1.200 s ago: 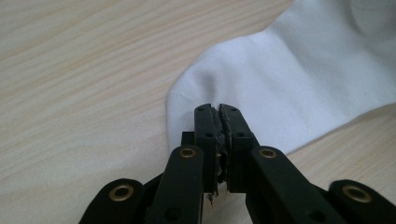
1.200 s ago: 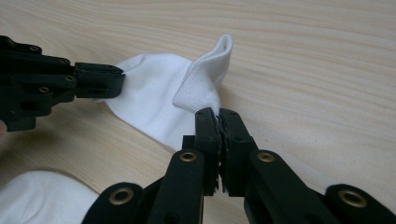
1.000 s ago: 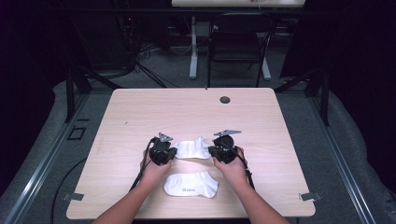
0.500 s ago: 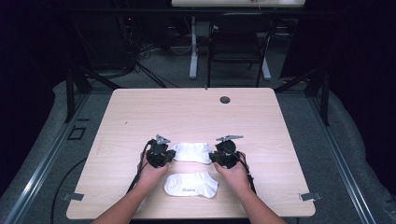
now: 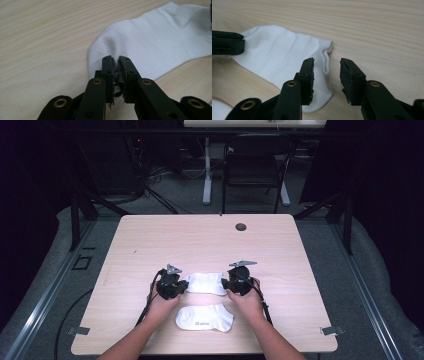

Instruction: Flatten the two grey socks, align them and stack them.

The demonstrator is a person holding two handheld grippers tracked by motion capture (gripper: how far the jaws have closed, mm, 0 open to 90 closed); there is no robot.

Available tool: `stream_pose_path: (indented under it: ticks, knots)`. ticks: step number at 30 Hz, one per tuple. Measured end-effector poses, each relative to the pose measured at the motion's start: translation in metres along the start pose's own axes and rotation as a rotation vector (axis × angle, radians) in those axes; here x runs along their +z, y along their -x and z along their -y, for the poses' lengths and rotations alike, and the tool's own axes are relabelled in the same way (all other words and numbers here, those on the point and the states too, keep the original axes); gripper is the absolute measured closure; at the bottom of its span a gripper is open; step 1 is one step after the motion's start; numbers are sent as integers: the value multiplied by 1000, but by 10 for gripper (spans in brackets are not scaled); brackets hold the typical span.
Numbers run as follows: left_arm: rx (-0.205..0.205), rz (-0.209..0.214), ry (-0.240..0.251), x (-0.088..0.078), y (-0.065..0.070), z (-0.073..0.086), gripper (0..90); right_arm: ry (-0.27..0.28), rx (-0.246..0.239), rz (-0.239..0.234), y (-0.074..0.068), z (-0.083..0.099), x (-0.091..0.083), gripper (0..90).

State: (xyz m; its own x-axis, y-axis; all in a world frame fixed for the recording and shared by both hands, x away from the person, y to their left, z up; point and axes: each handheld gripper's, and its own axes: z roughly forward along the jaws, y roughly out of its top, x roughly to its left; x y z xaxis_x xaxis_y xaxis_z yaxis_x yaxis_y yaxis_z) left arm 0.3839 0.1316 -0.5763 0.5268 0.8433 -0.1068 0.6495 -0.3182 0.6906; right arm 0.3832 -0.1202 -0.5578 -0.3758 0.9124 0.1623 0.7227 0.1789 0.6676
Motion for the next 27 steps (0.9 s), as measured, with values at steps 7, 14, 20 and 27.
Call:
stream_pose_path:
  ticks: [7, 14, 20, 27]
  knots:
    - [-2, 3, 5, 0, -1, 1, 830, -40, -9, 50, 0, 3, 13, 855]
    - [-7, 0, 9, -2, -2, 3, 841, -49, -24, 57, 2, 4, 13, 864]
    - [-10, -3, 4, -4, -3, 5, 842, -48, -11, 53, 4, 7, 11, 865]
    - [-10, 1, 0, -6, -4, 5, 837, -57, -2, 32, 5, 7, 9, 864]
